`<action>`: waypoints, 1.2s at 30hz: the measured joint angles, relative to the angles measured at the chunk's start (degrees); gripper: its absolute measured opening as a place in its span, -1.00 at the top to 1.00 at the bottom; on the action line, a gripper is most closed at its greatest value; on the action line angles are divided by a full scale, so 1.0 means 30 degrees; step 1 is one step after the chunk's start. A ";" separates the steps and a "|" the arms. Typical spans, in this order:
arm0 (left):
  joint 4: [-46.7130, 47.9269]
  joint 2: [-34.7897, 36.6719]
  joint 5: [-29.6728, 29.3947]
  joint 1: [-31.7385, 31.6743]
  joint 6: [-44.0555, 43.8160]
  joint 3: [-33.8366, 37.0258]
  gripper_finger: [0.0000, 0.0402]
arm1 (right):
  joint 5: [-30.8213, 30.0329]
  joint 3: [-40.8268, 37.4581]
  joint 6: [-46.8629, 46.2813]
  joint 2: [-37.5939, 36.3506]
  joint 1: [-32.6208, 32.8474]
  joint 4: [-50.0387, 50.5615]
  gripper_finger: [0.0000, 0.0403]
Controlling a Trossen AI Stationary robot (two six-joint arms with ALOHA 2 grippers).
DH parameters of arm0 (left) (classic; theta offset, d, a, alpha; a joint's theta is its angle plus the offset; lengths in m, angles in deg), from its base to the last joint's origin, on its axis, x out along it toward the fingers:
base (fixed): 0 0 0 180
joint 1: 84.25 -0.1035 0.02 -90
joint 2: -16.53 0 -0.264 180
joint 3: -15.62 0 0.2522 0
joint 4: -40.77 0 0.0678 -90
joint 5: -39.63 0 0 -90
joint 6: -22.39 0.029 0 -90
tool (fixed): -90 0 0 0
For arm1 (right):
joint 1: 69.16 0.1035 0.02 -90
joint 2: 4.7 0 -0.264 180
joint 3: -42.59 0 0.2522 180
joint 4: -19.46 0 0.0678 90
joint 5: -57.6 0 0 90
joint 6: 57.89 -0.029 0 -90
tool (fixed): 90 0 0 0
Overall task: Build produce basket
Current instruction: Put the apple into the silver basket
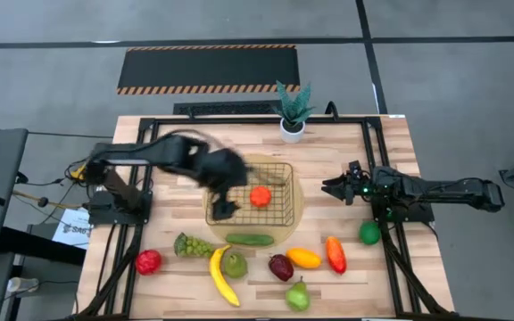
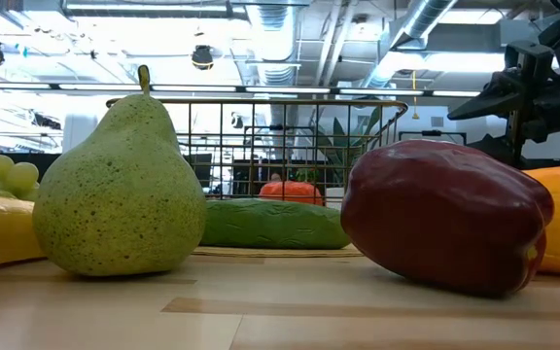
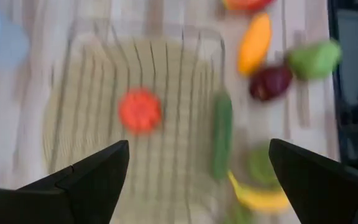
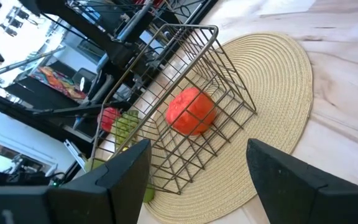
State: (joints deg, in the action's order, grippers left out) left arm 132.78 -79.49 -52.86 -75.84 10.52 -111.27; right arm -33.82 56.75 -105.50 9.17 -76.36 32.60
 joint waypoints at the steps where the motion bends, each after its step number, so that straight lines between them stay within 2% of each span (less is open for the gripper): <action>1: 0.0727 0.0306 -0.0484 0.0602 -0.0997 0.0055 -0.86 | 0.0004 0.0000 0.0013 0.0000 0.0000 0.0000 -0.42; 5: 0.3309 0.1604 -0.2358 0.3817 -0.5903 0.1262 -0.86 | 0.0004 0.0000 0.0025 0.0000 0.0000 0.0000 -0.42; 7: 0.3967 0.1926 -0.2478 0.5475 -0.8621 0.2237 -0.86 | 0.0010 0.0000 0.0018 -0.0002 0.0000 0.0000 -0.42; 11: 0.3807 0.2335 -0.1153 0.8397 -1.2853 0.4490 -0.86 | 0.0011 0.0000 0.0018 -0.0006 0.0000 0.0000 -0.42; 14: 0.3716 0.2353 -0.0118 1.0152 -1.4889 0.6232 -0.86 | 0.0011 0.0000 0.0018 -0.0007 0.0000 0.0000 -0.42; 20: 0.1181 0.3343 0.0404 1.2490 -2.0466 1.0230 -0.86 | 0.0011 0.0000 0.0018 -0.0007 0.0000 0.0000 -0.42; 23: -0.0362 0.4223 0.0476 1.3421 -2.2146 1.2032 -0.86 | 0.0011 0.0000 0.0011 -0.0001 -0.0001 0.0000 -0.42; 29: -0.1751 0.4801 0.1927 1.5596 -2.3802 1.4586 -0.86 | 0.0011 0.0000 -0.0138 0.0000 0.0000 0.0000 -0.42; 36: -0.3388 0.4877 0.1091 1.7189 -2.5516 1.7210 -0.86 | 0.0010 0.0000 -0.0185 0.0000 0.0000 0.0000 -0.42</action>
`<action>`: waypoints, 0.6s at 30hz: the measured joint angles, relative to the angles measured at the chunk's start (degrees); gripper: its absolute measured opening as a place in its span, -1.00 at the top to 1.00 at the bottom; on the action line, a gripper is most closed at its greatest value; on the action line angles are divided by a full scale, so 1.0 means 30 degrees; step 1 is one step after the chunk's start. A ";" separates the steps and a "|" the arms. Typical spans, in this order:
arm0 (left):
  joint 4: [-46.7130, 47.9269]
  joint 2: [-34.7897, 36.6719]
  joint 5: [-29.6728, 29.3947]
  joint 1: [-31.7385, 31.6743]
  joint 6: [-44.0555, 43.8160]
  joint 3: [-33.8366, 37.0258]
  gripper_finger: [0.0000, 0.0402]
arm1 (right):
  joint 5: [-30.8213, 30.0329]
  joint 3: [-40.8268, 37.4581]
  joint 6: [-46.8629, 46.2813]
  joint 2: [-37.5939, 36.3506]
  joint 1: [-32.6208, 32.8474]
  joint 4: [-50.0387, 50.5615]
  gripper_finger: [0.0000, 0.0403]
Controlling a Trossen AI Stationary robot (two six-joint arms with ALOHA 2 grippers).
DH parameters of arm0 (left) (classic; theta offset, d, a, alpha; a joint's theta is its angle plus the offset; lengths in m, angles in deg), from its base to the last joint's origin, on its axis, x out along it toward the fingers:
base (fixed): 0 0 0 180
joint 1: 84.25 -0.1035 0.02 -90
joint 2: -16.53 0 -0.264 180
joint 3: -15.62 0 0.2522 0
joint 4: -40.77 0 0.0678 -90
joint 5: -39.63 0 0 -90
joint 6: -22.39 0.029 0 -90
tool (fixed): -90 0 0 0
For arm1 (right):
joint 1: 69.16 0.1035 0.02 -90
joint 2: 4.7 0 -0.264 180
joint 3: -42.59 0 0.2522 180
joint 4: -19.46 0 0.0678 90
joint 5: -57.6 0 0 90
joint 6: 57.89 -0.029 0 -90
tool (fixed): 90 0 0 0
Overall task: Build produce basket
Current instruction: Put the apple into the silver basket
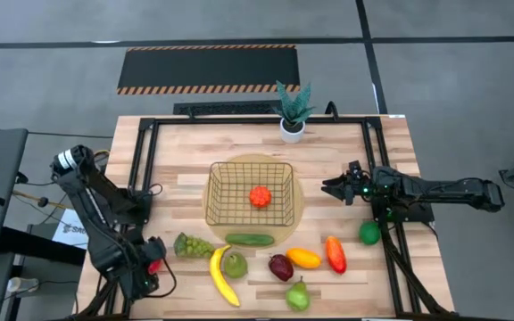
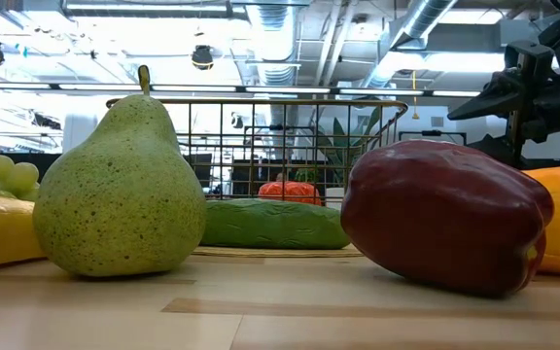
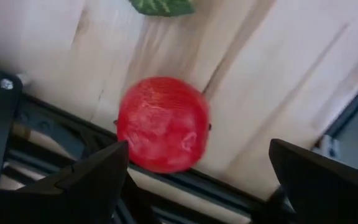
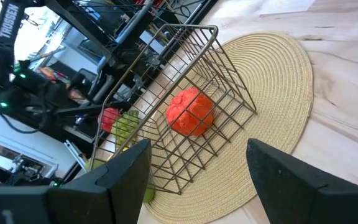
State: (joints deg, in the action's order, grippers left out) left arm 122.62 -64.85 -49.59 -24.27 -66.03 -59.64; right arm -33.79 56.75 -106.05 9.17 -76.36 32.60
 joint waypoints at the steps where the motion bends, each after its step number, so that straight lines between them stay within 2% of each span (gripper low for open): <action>1: -0.0282 0.0000 -0.0013 0.0048 0.0037 0.0404 -0.86 | -0.0005 0.0000 -0.0001 -0.0001 0.0000 0.0000 -0.42; 8: -0.2071 -0.0006 -0.0241 0.0170 0.0443 0.3020 -0.86 | -0.0014 0.0000 -0.0140 0.0000 0.0000 0.0000 -0.42; 18: -0.6341 0.0000 0.1916 0.0459 0.1097 0.5516 -0.86 | -0.0021 0.0000 -0.0307 -0.0004 0.0000 0.0000 -0.42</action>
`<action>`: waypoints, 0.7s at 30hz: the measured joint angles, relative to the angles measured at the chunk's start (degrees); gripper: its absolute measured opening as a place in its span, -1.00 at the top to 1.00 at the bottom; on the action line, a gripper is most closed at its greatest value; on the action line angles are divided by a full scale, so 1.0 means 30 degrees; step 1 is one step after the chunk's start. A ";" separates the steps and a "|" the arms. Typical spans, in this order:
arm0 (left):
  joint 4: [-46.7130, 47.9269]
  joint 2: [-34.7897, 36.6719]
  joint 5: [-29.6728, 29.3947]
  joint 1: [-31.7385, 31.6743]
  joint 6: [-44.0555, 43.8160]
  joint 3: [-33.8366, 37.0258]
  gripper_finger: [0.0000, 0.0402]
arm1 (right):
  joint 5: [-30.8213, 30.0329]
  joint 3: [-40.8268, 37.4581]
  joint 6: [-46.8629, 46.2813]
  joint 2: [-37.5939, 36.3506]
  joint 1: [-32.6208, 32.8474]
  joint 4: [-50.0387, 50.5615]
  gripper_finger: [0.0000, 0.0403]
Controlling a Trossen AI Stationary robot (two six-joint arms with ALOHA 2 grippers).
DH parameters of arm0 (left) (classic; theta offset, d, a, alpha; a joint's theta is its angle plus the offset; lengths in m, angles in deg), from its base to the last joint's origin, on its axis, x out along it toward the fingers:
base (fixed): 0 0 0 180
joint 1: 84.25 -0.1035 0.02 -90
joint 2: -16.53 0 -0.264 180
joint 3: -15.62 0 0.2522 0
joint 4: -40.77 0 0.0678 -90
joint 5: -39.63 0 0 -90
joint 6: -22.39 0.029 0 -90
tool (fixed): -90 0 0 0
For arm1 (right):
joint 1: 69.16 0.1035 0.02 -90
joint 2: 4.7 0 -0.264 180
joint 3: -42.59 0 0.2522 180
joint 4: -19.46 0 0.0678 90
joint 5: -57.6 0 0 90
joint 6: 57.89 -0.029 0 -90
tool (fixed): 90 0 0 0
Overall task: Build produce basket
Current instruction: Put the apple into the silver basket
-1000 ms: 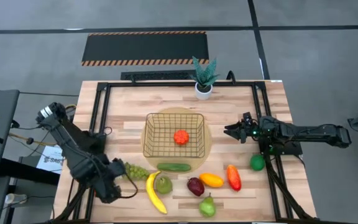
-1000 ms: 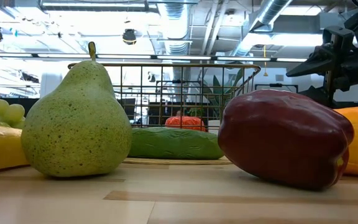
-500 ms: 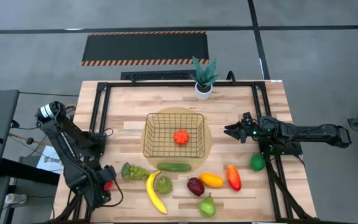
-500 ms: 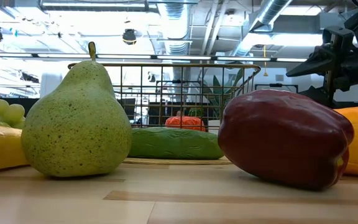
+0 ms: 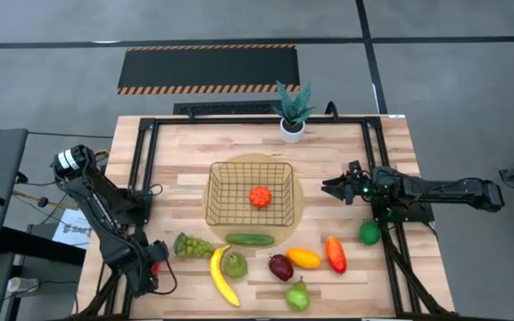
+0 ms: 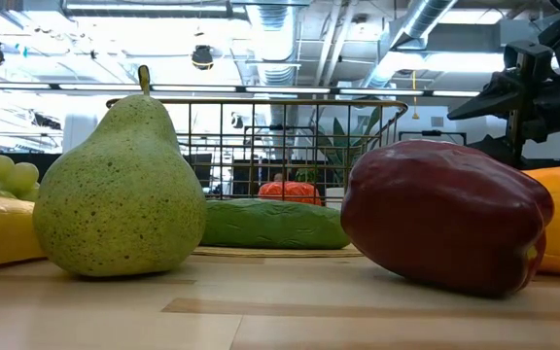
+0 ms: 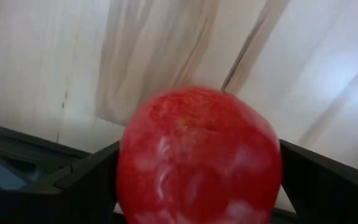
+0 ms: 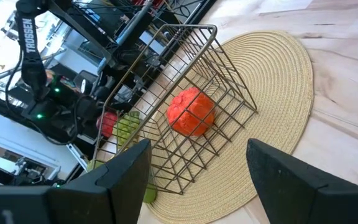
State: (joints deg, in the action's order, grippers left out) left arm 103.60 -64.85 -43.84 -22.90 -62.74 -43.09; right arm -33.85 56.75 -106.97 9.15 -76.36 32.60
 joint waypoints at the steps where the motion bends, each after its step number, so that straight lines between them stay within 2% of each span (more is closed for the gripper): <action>1: -0.0071 0.0004 0.0148 0.0003 -0.0077 0.0128 -0.86 | 0.0000 0.0000 0.0000 0.0004 0.0000 0.0000 -0.42; 4: -0.0088 0.0022 0.0261 0.0001 -0.0148 0.0292 -0.80 | 0.0000 0.0000 0.0000 0.0004 -0.0001 0.0000 -0.42; 12: -0.0074 0.0004 0.0652 -0.0539 -0.0386 -0.0111 -0.51 | -0.0007 0.0000 0.0000 0.0004 -0.0001 0.0000 -0.42; 18: 0.0028 0.0529 -0.0426 -0.1535 -0.1461 -0.1234 -0.53 | -0.0007 0.0000 -0.0004 0.0004 -0.0004 -0.0003 -0.42; 21: 0.0322 0.1067 -0.1648 -0.2471 -0.1955 -0.2055 -0.54 | -0.0007 0.0000 -0.0007 0.0004 -0.0001 0.0000 -0.42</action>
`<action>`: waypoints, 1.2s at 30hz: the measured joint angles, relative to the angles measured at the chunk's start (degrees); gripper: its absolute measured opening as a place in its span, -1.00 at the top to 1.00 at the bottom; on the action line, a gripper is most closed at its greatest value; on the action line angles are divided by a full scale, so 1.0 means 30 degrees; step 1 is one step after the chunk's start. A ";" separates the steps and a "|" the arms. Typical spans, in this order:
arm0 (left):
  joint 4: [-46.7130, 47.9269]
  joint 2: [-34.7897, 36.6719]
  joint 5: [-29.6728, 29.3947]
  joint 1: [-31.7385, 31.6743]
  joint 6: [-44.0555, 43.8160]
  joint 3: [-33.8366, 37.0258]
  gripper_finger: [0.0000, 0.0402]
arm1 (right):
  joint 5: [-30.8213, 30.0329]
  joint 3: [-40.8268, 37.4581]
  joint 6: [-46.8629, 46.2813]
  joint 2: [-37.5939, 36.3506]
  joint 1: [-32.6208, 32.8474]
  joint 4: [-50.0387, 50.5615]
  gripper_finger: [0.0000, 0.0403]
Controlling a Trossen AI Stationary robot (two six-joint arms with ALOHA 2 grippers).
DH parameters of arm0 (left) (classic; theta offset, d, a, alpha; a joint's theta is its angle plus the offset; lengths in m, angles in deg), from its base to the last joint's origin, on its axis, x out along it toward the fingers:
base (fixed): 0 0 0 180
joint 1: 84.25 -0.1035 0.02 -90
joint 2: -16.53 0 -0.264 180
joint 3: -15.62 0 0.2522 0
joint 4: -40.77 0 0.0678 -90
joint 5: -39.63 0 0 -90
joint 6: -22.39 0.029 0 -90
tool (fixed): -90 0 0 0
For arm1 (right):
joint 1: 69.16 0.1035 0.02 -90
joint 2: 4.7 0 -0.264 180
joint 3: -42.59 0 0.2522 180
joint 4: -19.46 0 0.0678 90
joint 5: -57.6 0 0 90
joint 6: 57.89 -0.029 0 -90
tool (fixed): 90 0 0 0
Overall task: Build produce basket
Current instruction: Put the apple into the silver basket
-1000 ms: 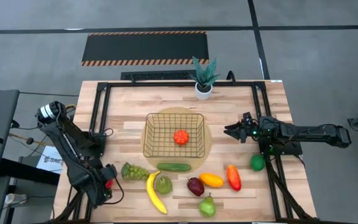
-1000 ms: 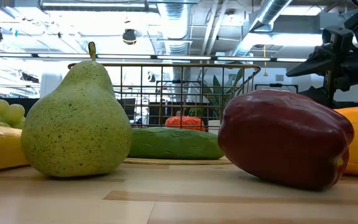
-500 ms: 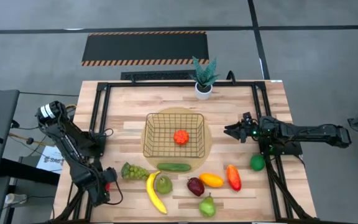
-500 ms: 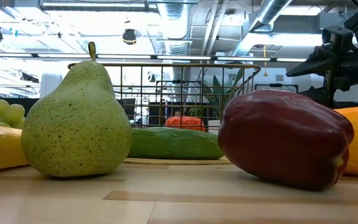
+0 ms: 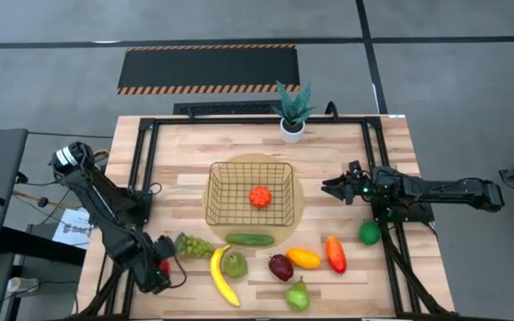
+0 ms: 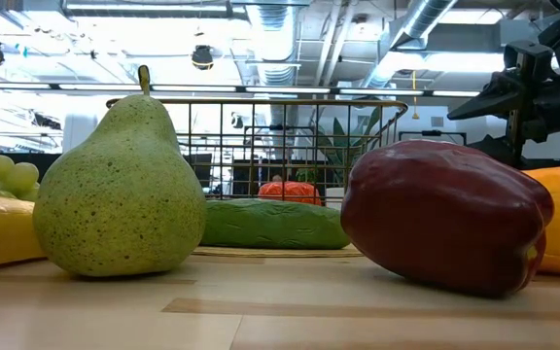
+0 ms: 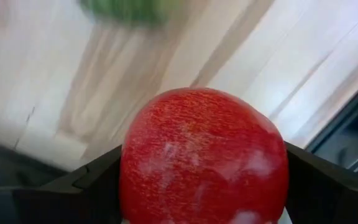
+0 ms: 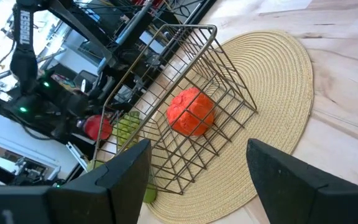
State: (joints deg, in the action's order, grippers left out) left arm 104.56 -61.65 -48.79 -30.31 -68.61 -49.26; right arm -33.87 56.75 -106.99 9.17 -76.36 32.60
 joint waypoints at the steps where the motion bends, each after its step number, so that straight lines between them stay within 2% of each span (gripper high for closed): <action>1: 0.0233 0.0236 -0.0652 -0.0399 -0.0209 -0.0364 -0.53 | 0.0000 0.0000 0.0007 0.0000 -0.0006 0.0000 -0.42; 4: 0.0810 0.1150 -0.3047 -0.1853 -0.0391 -0.1446 -0.53 | 0.0000 0.0000 0.0001 0.0000 0.0001 -0.0001 -0.42; 8: 0.1235 0.2601 -0.8039 -0.3997 0.0907 -0.3056 -0.54 | 0.0000 0.0000 0.0010 0.0000 -0.0006 -0.0003 -0.42; 10: 0.1069 0.3029 -1.0019 -0.5280 0.2476 -0.3913 -0.55 | 0.0000 0.0000 0.0007 0.0000 -0.0005 0.0000 -0.42; 13: 0.0558 0.3026 -1.1193 -0.7365 0.6278 -0.5314 -0.55 | 0.0000 0.0000 0.0015 0.0000 0.0001 0.0000 -0.42; 18: -0.1482 0.1548 -0.9992 -1.1258 1.2807 -0.7172 -0.55 | 0.0000 0.0000 0.0015 0.0000 -0.0006 0.0000 -0.42; 21: -0.1627 0.0100 -0.8399 -1.3526 1.3459 -0.8087 -0.55 | 0.0000 0.0000 0.0013 0.0000 0.0001 -0.0005 -0.42; 24: -0.1627 -0.1492 -0.5915 -1.5212 1.4024 -0.8856 -0.55 | 0.0000 0.0000 0.0007 -0.0007 0.0001 0.0000 -0.42; 26: -0.1613 -0.2555 -0.4381 -1.5787 1.5732 -0.9390 -0.55 | 0.0000 0.0000 0.0007 0.0000 -0.0006 0.0000 -0.42; 28: -0.1628 -0.3604 -0.3637 -1.5910 1.7731 -0.9896 -0.56 | 0.0000 0.0000 0.0015 -0.0007 -0.0006 0.0000 -0.42; 36: -0.2234 -0.8031 -0.3513 -1.6477 2.3461 -1.2882 -0.56 | 0.0000 0.0000 0.0007 -0.0007 -0.0006 0.0000 -0.42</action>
State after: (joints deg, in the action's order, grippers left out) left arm 97.86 -85.75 -59.32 -79.74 1.78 -87.90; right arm -33.87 56.75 -106.97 9.14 -76.38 32.60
